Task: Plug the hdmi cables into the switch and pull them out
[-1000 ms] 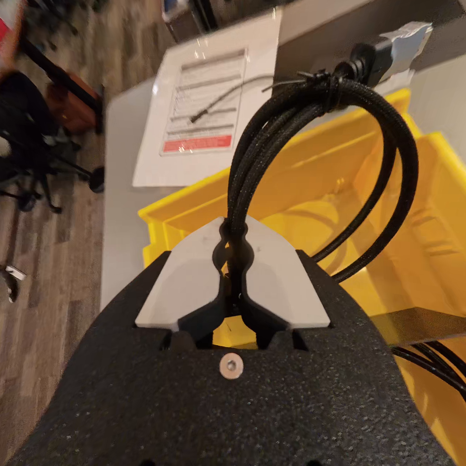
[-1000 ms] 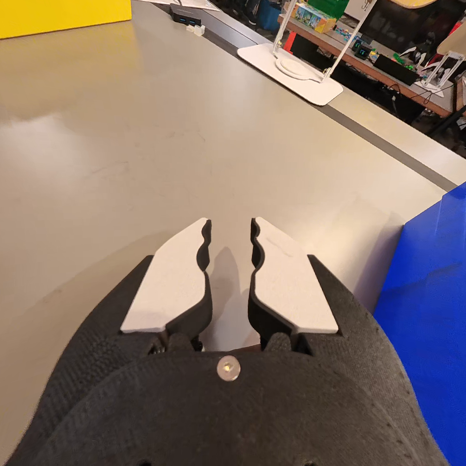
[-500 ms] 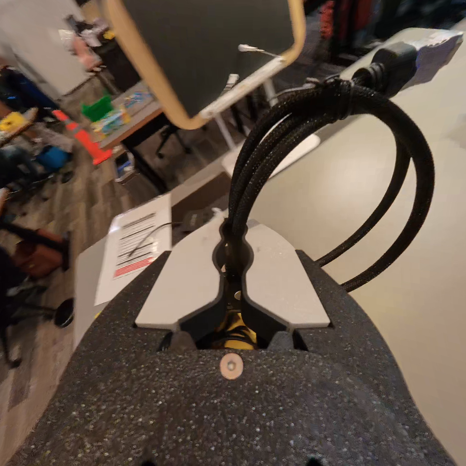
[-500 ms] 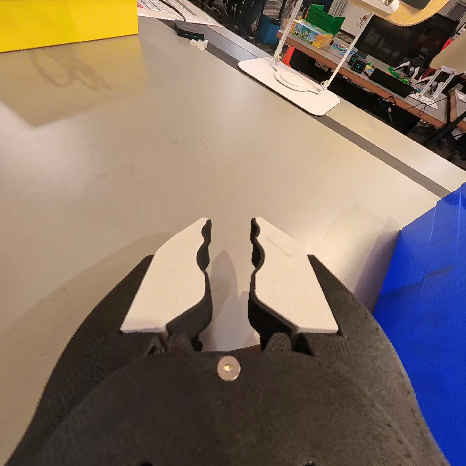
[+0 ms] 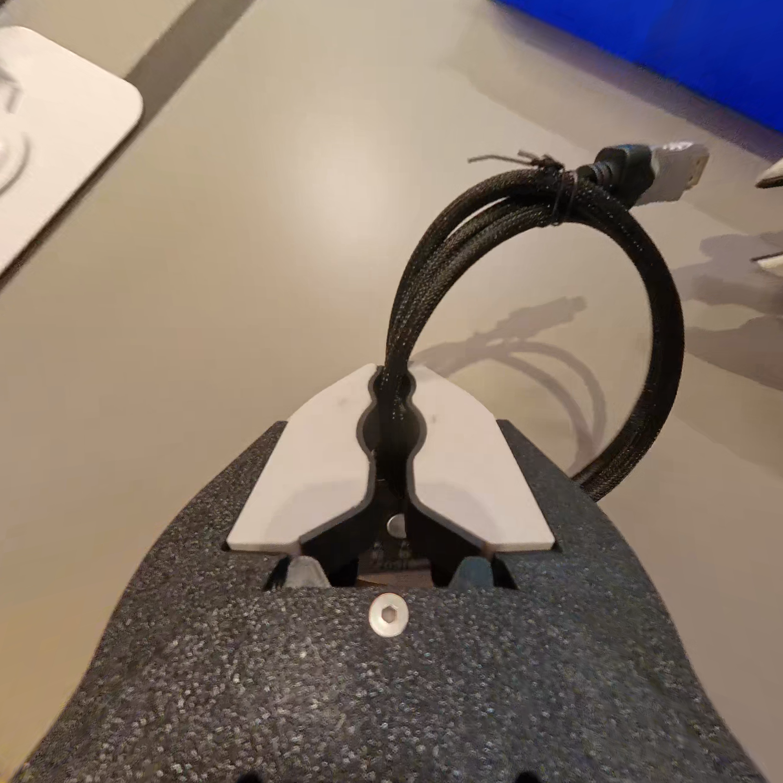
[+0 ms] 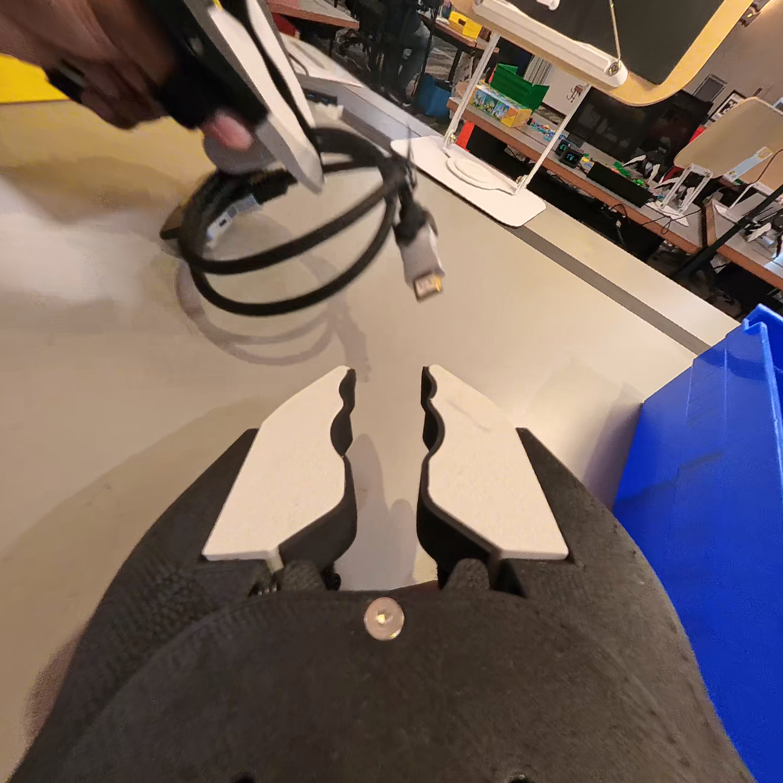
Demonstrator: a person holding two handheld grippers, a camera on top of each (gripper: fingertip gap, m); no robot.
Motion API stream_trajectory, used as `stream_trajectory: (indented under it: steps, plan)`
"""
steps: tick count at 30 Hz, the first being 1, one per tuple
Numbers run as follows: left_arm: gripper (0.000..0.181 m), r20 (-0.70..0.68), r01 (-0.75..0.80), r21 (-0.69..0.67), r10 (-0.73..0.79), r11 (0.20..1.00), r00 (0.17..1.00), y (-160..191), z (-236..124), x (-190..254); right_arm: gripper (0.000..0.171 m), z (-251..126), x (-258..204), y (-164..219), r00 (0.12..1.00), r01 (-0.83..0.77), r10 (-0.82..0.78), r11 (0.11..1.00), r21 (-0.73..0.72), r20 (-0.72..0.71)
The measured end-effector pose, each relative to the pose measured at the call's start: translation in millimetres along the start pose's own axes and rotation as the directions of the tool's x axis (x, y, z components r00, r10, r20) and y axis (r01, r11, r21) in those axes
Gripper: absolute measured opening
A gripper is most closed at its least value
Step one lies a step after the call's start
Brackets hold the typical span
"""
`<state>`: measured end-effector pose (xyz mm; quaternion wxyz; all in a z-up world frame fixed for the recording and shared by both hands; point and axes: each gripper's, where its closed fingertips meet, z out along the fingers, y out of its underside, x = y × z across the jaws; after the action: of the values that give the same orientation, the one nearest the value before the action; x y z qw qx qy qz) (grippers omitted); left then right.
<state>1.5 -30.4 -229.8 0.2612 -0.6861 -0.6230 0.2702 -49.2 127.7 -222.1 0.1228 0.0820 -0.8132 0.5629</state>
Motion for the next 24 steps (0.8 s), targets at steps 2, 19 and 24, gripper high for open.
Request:
stream_trajectory:
  steps: [2, 19, 24]
  plan:
    - [0.007, -0.023, 0.014, -0.009, -0.014, 1.000, 1.000, -1, 21, 6, 0.030, -1, 0, -1, 1.000, 0.005, -0.005, 1.000, 0.010, -0.008]
    - [0.064, 0.084, 0.119, 0.520, -0.189, 0.846, 0.978, -26, -32, 3, 0.030, -7, -2, -7, 1.000, 0.018, -0.017, 0.998, 0.058, -0.002]
    - [0.057, 0.259, 0.048, 0.626, -0.266, 0.778, 0.928, 35, -97, 5, 0.030, -7, -3, -7, 1.000, 0.030, -0.030, 0.998, 0.058, -0.001]
